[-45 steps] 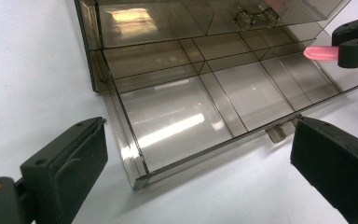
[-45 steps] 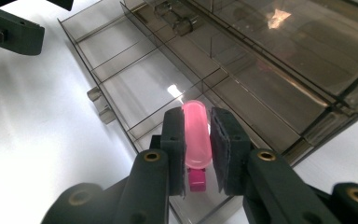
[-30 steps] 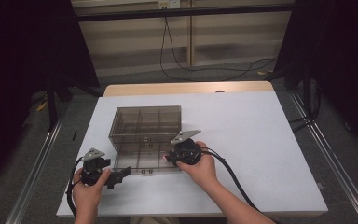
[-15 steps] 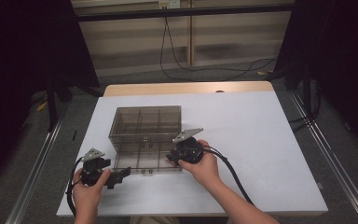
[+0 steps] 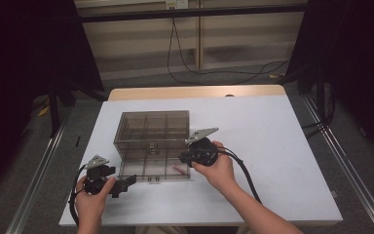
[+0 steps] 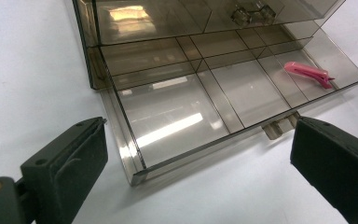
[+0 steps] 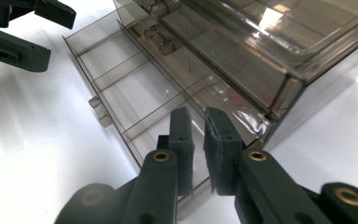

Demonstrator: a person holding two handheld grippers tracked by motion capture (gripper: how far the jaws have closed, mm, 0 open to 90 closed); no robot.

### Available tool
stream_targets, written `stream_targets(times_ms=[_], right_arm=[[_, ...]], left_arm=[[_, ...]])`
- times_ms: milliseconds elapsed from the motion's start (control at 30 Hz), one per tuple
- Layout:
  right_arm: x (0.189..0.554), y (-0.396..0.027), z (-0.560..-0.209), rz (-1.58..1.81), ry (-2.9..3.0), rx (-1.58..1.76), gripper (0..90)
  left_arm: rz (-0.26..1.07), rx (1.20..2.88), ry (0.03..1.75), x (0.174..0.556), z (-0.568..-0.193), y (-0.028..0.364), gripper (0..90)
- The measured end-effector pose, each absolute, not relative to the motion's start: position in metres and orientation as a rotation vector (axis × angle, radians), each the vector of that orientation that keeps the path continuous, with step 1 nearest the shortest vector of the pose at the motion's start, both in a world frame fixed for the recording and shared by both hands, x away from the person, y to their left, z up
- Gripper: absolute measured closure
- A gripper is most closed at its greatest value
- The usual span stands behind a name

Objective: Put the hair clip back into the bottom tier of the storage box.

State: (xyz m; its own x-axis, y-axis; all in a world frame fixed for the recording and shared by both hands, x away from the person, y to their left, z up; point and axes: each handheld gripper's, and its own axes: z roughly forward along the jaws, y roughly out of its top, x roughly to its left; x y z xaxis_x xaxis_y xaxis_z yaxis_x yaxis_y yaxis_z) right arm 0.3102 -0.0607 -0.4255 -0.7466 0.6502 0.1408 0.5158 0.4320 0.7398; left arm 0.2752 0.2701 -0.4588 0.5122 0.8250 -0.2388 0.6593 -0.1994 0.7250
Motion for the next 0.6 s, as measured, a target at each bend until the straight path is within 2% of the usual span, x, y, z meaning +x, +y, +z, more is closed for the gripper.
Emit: stream_targets(times_ms=[267,600], right_arm=[[0.311,-0.065,-0.414,1.226,2.503,1.03,87.6],[0.316,-0.067,-0.4,1.246,2.49,1.045,88.9]], left_arm=[[0.253,1.937,1.219,0.275,-0.459,0.27,3.9],[0.248,1.935,1.217,0.275,-0.459,0.27,3.9]])
